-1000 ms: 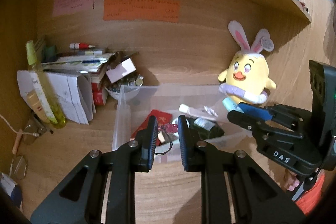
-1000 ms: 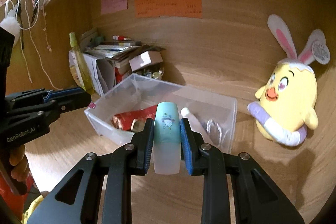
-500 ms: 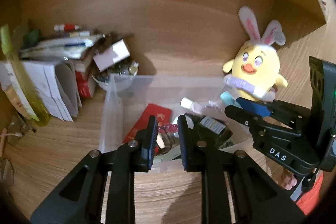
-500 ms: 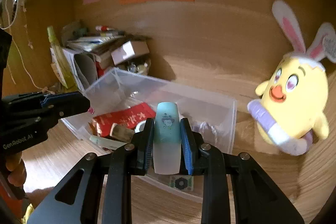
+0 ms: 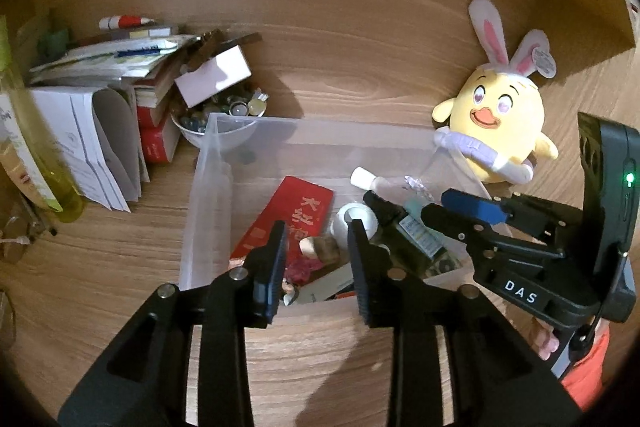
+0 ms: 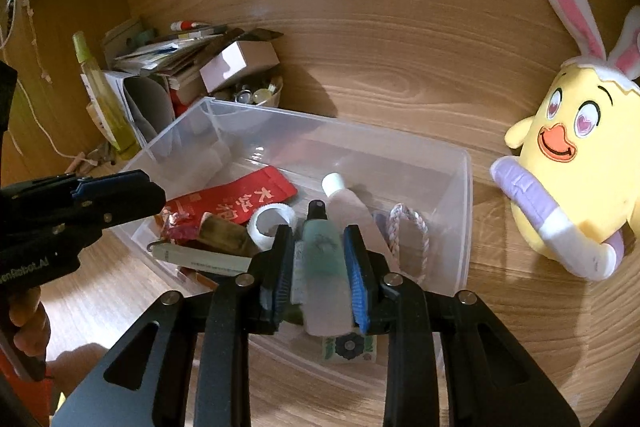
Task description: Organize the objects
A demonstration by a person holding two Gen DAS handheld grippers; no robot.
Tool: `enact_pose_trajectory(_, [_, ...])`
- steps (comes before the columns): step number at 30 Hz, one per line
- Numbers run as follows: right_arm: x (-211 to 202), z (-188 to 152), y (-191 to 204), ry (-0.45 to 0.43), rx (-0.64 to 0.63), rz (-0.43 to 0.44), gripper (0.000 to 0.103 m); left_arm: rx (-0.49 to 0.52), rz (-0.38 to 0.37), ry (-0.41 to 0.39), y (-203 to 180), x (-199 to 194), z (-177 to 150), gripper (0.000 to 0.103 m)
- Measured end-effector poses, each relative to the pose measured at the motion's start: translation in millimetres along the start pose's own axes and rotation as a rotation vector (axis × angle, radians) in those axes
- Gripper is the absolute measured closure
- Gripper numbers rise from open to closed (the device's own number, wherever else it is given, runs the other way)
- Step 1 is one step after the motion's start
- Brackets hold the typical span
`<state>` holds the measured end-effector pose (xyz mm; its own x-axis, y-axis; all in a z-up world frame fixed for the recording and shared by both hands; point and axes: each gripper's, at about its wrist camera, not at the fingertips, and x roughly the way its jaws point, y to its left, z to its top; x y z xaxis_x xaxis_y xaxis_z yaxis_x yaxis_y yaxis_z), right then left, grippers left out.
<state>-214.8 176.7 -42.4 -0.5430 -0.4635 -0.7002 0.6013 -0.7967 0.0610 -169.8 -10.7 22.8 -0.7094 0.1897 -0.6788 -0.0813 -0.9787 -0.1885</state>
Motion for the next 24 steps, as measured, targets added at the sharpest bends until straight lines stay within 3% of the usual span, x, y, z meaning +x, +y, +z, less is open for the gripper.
enact_pose_trajectory(3, [-8.4,1.0,2.1,-0.020,-0.009,0.001,0.071,0.017,0.015,-0.024,-3.6,-7.7,-1.8,0.065])
enact_pose_trajectory(11, [-34.4,-0.8,11.1,-0.066,-0.032,0.007,0.070,0.048,0.042,-0.066,-10.7,-26.7,-6.4,0.063])
enact_pose_trajectory(15, [-45.5,-7.6,11.8,-0.072,-0.031,0.021,0.069,0.052,0.050,-0.092,-12.9,-36.5,-10.8,0.055])
enact_pose_trajectory(24, [-69.9,-28.6,13.0,-0.128,-0.005,-0.010,0.028,0.088,0.088,-0.151,-24.3,-59.2,-28.9,0.029])
